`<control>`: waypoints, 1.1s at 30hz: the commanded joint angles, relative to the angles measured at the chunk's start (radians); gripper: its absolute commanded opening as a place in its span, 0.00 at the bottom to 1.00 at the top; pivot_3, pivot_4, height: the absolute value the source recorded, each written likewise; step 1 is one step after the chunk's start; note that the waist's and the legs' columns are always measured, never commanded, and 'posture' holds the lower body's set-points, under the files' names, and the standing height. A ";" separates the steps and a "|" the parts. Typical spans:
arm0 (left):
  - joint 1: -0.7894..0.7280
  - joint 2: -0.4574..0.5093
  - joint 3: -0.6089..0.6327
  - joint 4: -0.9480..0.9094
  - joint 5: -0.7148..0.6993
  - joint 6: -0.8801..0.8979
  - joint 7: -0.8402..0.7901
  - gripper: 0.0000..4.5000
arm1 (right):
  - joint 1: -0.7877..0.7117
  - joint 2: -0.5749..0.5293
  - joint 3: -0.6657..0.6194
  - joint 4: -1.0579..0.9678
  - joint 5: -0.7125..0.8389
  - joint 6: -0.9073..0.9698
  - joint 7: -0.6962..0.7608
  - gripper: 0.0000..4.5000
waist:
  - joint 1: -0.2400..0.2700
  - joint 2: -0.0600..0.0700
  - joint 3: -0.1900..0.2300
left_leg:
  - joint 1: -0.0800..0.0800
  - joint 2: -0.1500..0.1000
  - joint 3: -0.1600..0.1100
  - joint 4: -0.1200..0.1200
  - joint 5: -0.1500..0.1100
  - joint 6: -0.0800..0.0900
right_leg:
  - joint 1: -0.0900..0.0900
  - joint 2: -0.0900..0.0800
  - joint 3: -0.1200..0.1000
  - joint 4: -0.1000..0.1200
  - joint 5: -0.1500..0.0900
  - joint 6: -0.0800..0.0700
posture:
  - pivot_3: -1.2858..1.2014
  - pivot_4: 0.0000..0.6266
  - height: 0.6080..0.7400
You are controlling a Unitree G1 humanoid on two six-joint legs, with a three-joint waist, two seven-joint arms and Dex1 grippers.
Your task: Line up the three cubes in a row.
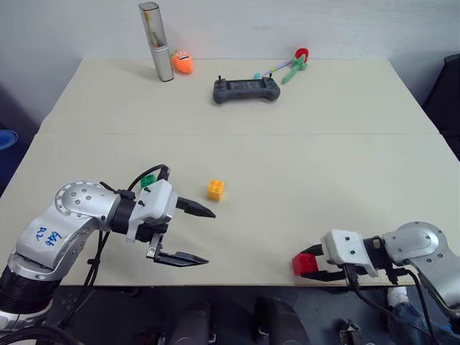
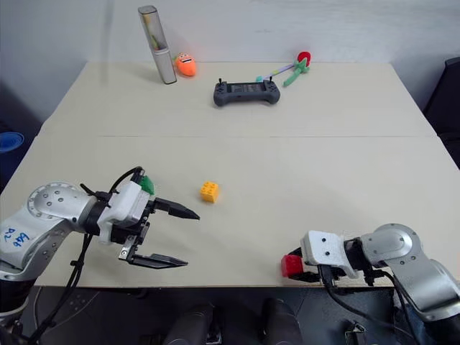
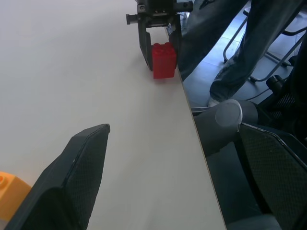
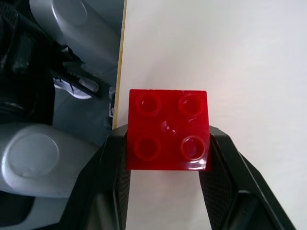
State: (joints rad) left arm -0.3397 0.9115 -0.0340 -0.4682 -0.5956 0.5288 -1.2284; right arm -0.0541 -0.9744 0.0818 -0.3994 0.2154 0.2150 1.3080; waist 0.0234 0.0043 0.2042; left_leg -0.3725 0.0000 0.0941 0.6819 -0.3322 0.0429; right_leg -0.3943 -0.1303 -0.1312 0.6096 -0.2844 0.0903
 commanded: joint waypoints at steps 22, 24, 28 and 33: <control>0.274 -0.028 0.225 0.044 0.088 -0.085 0.203 1.00 | -0.173 0.027 -0.131 0.041 0.259 0.139 -0.020 0.99 | -0.004 0.000 0.000 | 0.000 0.001 0.000 0.000 0.000 0.001 | 0.000 -0.001 0.000 0.000 0.000 0.000 | 0.52 0.24 1.00; 0.337 -0.048 0.310 0.068 0.104 -0.080 0.274 1.00 | -0.210 0.028 -0.182 0.048 0.337 0.212 -0.032 0.99 | -0.004 0.000 0.000 | 0.000 0.002 -0.001 0.000 0.000 0.001 | 0.000 -0.001 0.000 -0.001 0.000 0.000 | 0.52 0.24 1.00; 0.449 -0.121 0.500 0.135 0.108 -0.064 0.406 1.00 | -0.274 0.039 -0.235 0.058 0.417 0.298 -0.070 0.99 | -0.003 0.000 0.000 | 0.000 0.002 -0.001 0.000 -0.002 0.002 | 0.000 -0.001 0.000 -0.002 0.000 0.000 | 0.52 0.24 1.00; 0.549 -0.182 0.578 0.180 0.187 -0.109 0.516 1.00 | -0.307 0.059 -0.230 0.043 0.432 0.328 -0.120 0.99 | 0.002 -0.001 0.000 | 0.000 0.002 -0.001 -0.001 -0.005 0.002 | 0.000 -0.002 0.000 -0.004 0.000 0.000 | 0.52 0.24 1.00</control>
State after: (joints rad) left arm 0.2024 0.7359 0.5098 -0.2810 -0.4263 0.4439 -0.7424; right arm -0.3491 -0.9216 -0.1290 -0.3261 0.6225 0.5384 1.2010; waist 0.0258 0.0035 0.2039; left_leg -0.3730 0.0016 0.0931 0.6814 -0.3379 0.0449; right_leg -0.3941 -0.1327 -0.1314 0.6055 -0.2846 0.0899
